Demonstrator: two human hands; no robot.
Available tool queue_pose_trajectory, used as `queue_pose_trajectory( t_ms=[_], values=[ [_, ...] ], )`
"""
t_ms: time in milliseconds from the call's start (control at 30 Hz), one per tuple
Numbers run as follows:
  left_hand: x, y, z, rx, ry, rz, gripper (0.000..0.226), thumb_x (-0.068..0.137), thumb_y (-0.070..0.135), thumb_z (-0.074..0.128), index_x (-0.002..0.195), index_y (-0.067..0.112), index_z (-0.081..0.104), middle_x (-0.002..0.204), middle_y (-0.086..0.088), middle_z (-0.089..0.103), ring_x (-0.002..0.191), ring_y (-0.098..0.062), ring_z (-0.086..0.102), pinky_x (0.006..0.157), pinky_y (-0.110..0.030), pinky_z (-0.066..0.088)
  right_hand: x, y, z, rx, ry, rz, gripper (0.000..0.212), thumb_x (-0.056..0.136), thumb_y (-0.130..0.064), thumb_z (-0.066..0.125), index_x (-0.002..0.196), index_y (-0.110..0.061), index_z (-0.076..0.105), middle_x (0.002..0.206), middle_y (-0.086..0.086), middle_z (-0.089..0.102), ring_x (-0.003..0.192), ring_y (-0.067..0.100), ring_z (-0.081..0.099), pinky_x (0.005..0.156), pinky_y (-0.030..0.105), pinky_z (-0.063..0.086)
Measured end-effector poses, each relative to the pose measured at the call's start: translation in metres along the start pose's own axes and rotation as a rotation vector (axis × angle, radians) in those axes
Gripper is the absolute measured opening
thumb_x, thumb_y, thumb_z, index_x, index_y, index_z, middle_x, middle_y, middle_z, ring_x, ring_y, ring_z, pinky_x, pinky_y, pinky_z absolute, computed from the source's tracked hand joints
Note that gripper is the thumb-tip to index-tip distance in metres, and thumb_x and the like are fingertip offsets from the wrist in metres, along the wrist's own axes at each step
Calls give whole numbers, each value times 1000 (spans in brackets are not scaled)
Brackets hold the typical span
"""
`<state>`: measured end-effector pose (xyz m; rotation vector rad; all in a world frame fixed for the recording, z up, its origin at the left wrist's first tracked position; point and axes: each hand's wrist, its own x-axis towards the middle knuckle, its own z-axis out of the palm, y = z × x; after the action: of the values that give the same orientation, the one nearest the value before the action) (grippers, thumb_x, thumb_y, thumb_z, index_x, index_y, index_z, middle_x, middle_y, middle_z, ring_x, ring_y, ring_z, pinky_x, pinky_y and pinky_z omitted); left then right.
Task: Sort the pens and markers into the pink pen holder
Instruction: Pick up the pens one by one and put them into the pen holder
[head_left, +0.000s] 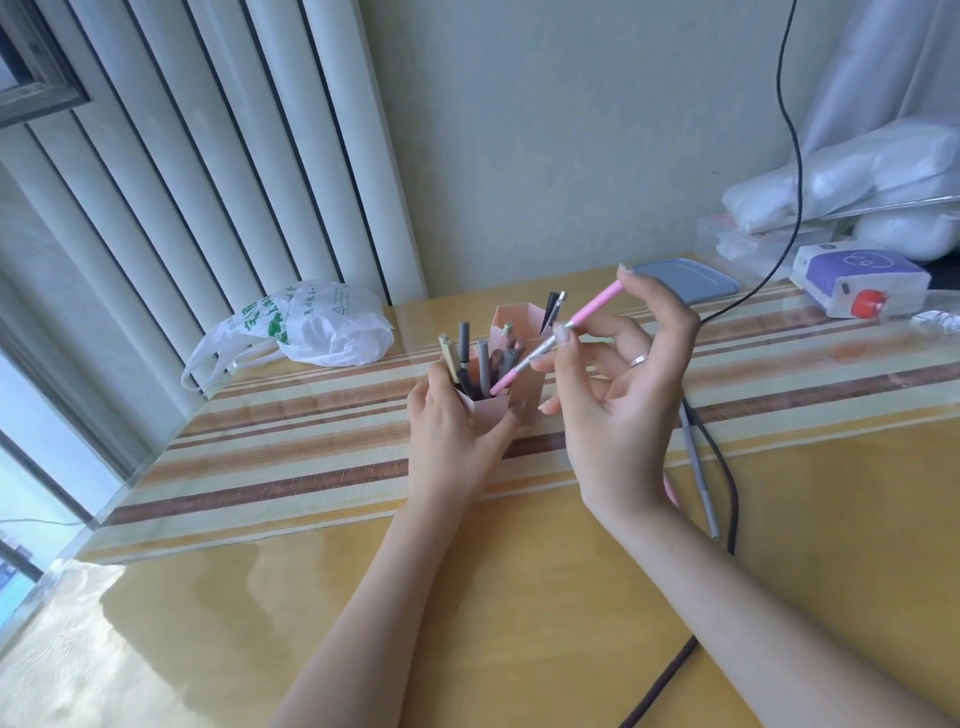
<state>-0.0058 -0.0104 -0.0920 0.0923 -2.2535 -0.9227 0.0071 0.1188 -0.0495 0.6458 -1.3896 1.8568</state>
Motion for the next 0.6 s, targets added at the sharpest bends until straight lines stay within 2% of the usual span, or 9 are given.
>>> queue_pose_trajectory(
  t_ms=[67,133,200,267,333,400,467,533,600],
  values=[
    [0,1,-1,-1,10,9,48,73,41,70,86,13,34,77,21,37,100,-29,42,78,-38,39,-1,3,0,-47,-10,-31,51,90,-2,59,120,-40,42,98,6,66,76,24,70,49,35,53],
    [0,2,-1,6,9,37,46,73,40,69,90,10,37,77,21,37,101,-30,42,84,-41,41,-1,7,-1,-149,-56,-84,45,89,-2,60,121,-30,43,97,3,68,78,16,70,51,29,52],
    [0,3,-1,30,-9,105,55,72,47,60,103,5,45,83,26,37,104,-25,40,90,-40,38,-2,14,0,-322,-152,-155,33,89,-7,58,114,-26,46,94,-4,68,77,8,67,52,25,52],
    [1,4,-1,55,-26,170,72,71,55,45,119,1,47,90,31,35,103,-15,36,96,-38,33,-6,19,3,-501,-247,-211,20,89,-13,53,104,-26,49,91,-3,69,72,12,64,50,34,53],
    [1,5,0,52,-35,155,79,70,57,37,127,3,44,92,38,33,106,-17,35,99,-37,32,-8,23,5,-582,-294,-258,18,87,-11,51,102,-22,53,98,2,68,81,19,64,54,37,53],
    [1,5,-1,32,-35,125,76,67,59,38,123,7,46,89,46,32,101,-17,36,95,-34,32,-7,23,3,-588,-291,-285,25,84,-8,48,103,-15,63,104,3,64,88,22,63,54,34,52],
    [0,4,-2,14,-31,109,66,69,54,50,114,6,46,87,39,38,97,-15,35,88,-33,33,-5,20,1,-559,-279,-257,36,81,-5,47,111,-17,64,109,3,59,88,21,62,51,30,50],
    [0,3,-2,9,-18,64,51,72,42,64,103,8,41,84,27,38,105,-25,39,81,-32,33,-2,19,-1,-529,-240,-187,51,80,0,49,126,-23,53,108,0,55,81,16,60,52,24,47],
    [-1,2,-1,2,1,36,47,74,38,69,95,14,35,81,26,35,104,-28,40,76,-31,32,4,21,-5,-574,-171,-87,60,80,1,52,134,-23,43,100,-2,54,72,16,56,51,29,46]
  ],
)
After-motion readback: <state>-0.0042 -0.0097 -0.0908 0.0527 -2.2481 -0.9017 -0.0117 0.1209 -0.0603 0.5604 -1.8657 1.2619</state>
